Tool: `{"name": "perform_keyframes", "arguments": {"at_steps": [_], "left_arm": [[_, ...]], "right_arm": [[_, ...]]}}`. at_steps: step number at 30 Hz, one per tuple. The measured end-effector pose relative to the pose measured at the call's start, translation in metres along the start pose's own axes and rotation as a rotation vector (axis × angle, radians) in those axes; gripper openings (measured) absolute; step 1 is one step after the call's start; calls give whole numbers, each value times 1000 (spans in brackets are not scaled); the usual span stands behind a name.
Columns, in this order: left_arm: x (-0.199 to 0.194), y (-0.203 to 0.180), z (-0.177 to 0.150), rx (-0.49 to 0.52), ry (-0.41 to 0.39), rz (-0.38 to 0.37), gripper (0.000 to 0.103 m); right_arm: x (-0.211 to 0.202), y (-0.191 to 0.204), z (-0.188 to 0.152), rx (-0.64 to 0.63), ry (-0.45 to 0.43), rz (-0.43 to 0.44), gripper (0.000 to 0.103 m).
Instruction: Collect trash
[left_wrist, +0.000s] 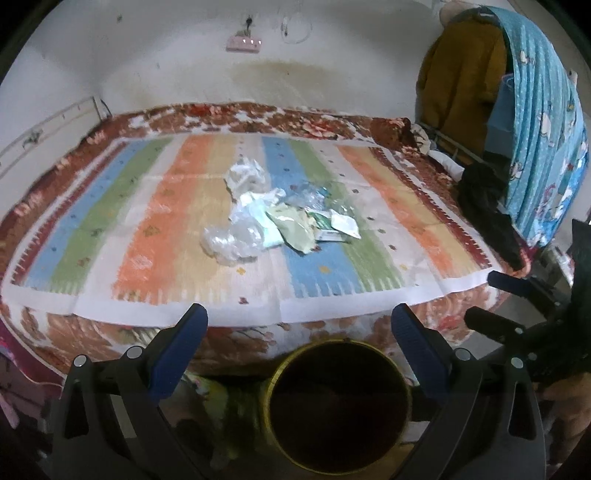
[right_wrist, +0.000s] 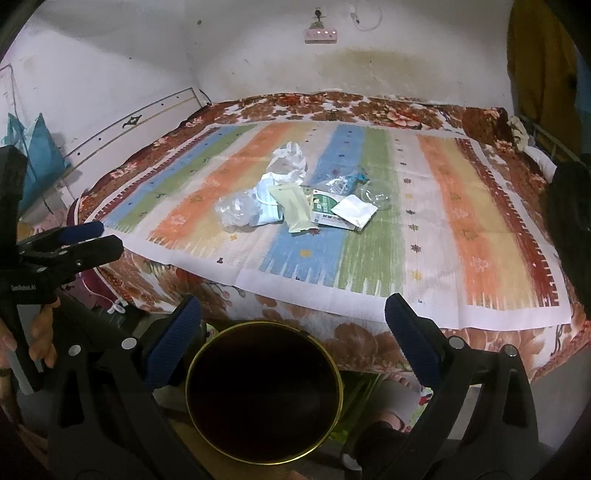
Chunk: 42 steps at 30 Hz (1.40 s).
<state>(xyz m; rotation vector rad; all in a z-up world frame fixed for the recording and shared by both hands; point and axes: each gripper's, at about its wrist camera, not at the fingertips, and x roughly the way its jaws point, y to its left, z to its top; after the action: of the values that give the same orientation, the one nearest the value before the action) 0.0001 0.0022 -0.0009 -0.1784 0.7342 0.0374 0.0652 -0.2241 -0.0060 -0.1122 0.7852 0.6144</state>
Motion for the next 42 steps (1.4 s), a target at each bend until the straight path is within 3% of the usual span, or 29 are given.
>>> {"name": "perform_keyframes", "arguments": {"at_steps": [3, 7, 13, 21, 26, 42], "left_arm": [[-4, -4, -1, 22, -29, -7, 97], [2, -2, 1, 18, 10, 36, 97], [2, -1, 1, 21, 17, 34, 97], [2, 0, 2, 12, 25, -12, 97], [-2, 3, 1, -6, -4, 18, 93], [-1, 11, 2, -47, -13, 68, 97]], "right_arm": [[1, -1, 0, 10, 5, 0, 94], [2, -3, 3, 19, 5, 1, 94], [3, -4, 4, 30, 10, 22, 94], [7, -5, 6, 44, 21, 4, 94], [9, -9, 7, 62, 29, 14, 94], [12, -9, 6, 63, 28, 11, 94]]}}
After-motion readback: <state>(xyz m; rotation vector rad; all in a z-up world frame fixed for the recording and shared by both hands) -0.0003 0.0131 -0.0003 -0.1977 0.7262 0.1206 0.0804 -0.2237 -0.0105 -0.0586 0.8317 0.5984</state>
